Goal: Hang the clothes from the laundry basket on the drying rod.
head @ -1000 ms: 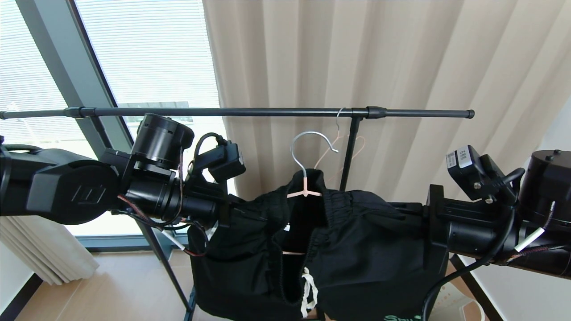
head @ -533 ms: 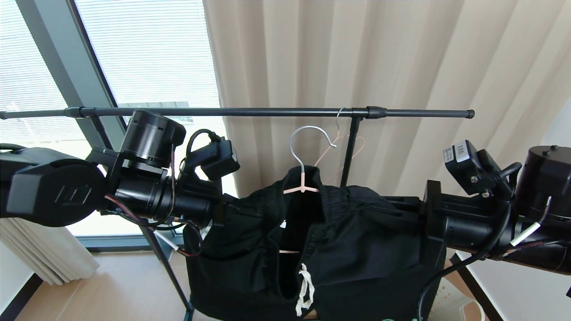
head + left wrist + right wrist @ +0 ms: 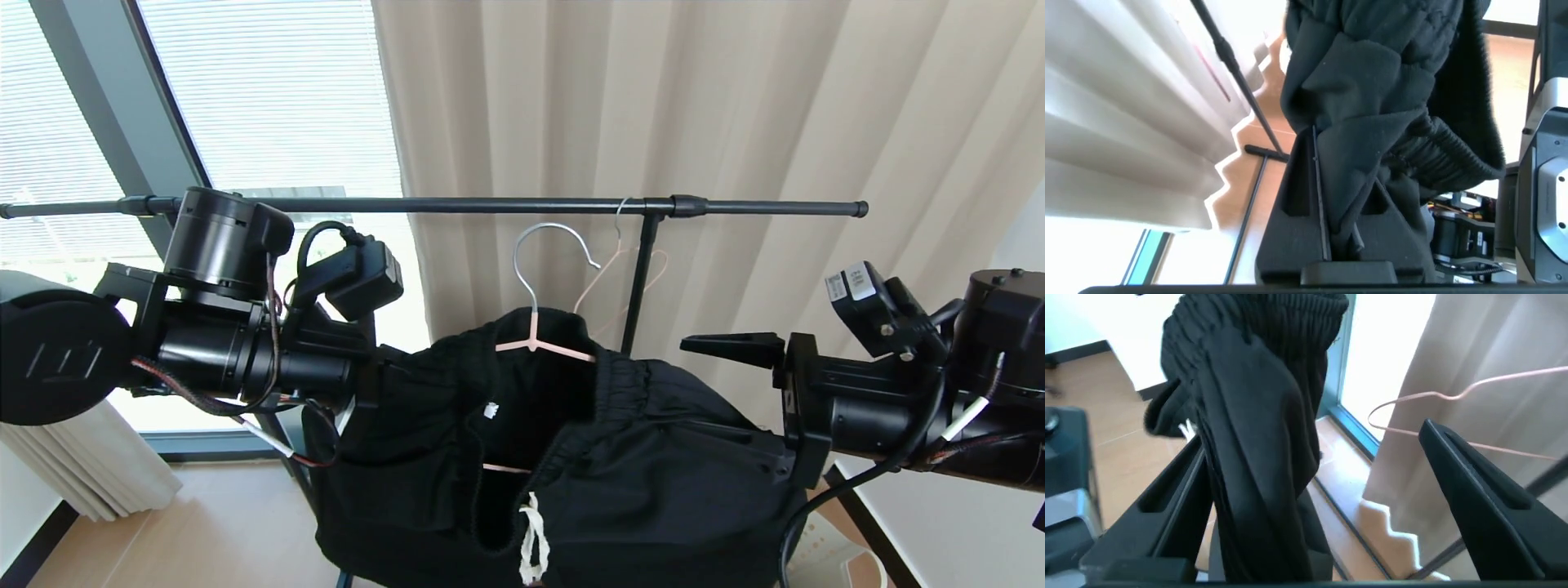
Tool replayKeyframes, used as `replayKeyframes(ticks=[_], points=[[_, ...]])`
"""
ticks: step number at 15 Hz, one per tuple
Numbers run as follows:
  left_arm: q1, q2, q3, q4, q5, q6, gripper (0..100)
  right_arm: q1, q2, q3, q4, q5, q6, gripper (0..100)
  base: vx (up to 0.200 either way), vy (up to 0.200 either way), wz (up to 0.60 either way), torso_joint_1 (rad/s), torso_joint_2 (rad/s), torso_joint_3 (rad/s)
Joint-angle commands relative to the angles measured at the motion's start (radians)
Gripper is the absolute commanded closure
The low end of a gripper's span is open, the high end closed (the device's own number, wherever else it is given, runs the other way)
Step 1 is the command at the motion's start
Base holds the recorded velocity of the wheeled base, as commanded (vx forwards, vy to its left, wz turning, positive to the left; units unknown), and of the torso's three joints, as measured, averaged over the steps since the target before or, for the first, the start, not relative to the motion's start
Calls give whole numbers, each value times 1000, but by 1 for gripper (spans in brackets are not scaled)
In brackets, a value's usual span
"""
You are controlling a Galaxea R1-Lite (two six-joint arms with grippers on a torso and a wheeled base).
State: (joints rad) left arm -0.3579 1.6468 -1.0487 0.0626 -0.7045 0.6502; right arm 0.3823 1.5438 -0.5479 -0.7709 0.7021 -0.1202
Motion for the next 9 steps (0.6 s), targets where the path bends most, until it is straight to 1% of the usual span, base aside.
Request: replayKeyframes(ticks=[1, 3, 4, 5, 6, 7, 9], points=[[16, -39, 29, -10, 2, -3, 100, -22, -7, 19, 1, 30, -19, 0, 0, 0, 0, 0, 0, 0], [27, -64, 73, -52, 2, -21, 100, -23, -5, 39, 1, 34, -79, 0, 0, 0, 0, 0, 0, 0], [27, -65, 87, -72, 3, -40, 100, -23, -4, 48, 1, 36, -95, 0, 0, 0, 0, 0, 0, 0], [27, -67, 93, -86, 3, -52, 100, -22, -5, 57, 1, 36, -107, 0, 0, 0, 0, 0, 0, 0], [27, -74, 99, -107, 11, -73, 100, -20, 1, 66, 2, 36, -150, 0, 0, 0, 0, 0, 0, 0], [27, -85, 99, -110, 14, -93, 100, -19, 5, 74, 2, 36, -173, 0, 0, 0, 0, 0, 0, 0], [27, -88, 98, -115, 17, -113, 100, -17, 5, 78, 2, 36, -182, 0, 0, 0, 0, 0, 0, 0]])
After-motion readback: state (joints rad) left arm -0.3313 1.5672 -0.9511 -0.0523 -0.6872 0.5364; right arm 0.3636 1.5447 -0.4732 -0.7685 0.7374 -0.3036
